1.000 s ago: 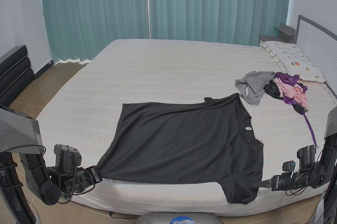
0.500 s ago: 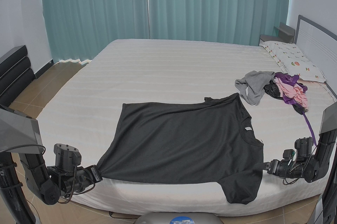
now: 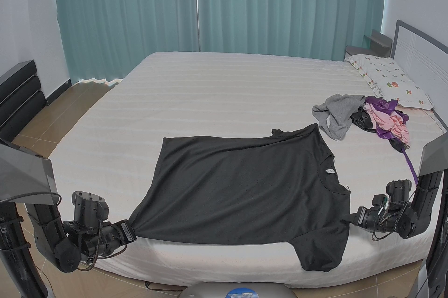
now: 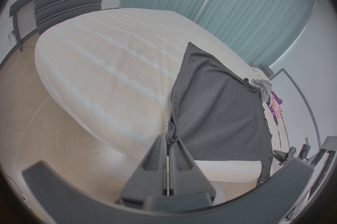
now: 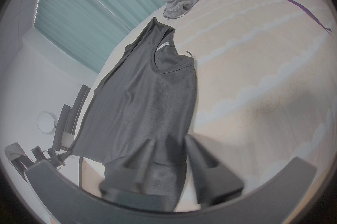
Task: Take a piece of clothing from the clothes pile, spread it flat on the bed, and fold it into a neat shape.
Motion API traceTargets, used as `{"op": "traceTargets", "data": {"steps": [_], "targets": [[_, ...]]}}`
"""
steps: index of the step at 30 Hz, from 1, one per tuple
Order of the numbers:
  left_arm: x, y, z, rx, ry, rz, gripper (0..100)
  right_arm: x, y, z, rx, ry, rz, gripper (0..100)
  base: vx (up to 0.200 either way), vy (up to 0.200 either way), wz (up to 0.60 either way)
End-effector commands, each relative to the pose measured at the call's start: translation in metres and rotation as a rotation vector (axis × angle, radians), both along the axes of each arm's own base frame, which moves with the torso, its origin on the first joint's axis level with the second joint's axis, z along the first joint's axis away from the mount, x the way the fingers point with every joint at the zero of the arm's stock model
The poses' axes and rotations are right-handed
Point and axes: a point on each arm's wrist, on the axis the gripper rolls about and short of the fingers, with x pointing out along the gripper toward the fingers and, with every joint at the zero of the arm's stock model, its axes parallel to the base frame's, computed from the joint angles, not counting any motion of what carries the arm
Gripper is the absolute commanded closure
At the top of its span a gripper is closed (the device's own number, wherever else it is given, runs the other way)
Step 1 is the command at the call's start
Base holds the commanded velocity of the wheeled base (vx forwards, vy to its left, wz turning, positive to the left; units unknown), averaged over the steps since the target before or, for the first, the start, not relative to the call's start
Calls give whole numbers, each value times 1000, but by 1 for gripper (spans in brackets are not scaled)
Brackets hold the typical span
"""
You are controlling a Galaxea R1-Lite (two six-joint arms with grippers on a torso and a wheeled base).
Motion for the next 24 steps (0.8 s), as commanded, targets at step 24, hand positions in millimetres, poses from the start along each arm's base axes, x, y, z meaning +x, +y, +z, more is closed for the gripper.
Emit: {"op": "traceTargets", "data": {"steps": [24], "targets": [[7,-2,0,-31,-15,26,100,58,-1,7,119,-113,-101,100,0,0,0]]}}
